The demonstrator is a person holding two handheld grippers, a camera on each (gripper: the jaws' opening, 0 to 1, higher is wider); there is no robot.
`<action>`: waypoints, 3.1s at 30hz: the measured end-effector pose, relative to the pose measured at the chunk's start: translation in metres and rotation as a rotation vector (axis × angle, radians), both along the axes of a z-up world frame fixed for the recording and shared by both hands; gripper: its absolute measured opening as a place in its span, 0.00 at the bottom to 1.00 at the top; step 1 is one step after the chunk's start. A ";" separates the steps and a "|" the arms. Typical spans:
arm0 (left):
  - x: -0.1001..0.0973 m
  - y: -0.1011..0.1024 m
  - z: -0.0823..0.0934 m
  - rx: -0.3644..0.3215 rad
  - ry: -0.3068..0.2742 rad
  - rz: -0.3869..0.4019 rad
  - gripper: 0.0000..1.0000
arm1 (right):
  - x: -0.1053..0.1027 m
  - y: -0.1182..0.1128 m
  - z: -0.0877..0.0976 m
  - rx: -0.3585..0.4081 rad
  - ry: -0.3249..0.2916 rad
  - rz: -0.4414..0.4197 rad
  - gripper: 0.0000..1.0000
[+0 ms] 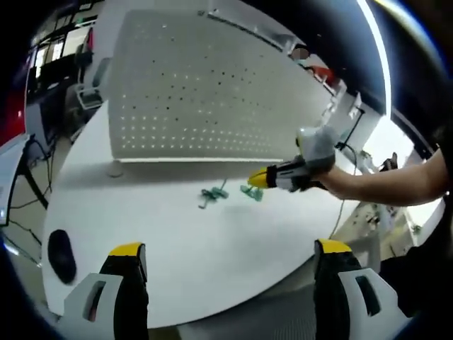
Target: Insert the hook assembly into the mounting plate slot until the hook locks in place.
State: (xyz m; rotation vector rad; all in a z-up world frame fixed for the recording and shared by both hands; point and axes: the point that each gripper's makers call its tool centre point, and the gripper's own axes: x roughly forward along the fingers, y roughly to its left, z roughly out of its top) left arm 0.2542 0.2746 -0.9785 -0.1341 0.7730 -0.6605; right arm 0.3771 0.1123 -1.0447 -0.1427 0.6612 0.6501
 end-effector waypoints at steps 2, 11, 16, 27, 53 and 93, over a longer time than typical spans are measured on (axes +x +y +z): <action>0.002 -0.001 0.001 -0.003 -0.002 0.001 1.00 | 0.001 0.001 0.012 0.047 -0.004 -0.027 0.00; 0.009 -0.012 0.006 -0.008 -0.011 -0.012 0.98 | 0.006 0.000 0.059 0.285 -0.016 -0.182 0.00; 0.013 -0.022 0.010 -0.039 -0.012 -0.001 0.97 | -0.002 0.001 0.091 0.368 -0.064 -0.227 0.00; 0.033 -0.041 0.029 -0.184 -0.012 0.050 0.86 | -0.036 0.028 0.128 0.532 -0.101 -0.247 0.00; 0.033 -0.074 0.047 -0.313 0.001 0.000 0.44 | -0.078 0.084 0.157 0.655 -0.114 -0.145 0.00; 0.032 -0.069 0.055 -0.364 -0.002 0.024 0.01 | -0.090 0.099 0.170 0.562 -0.211 -0.065 0.00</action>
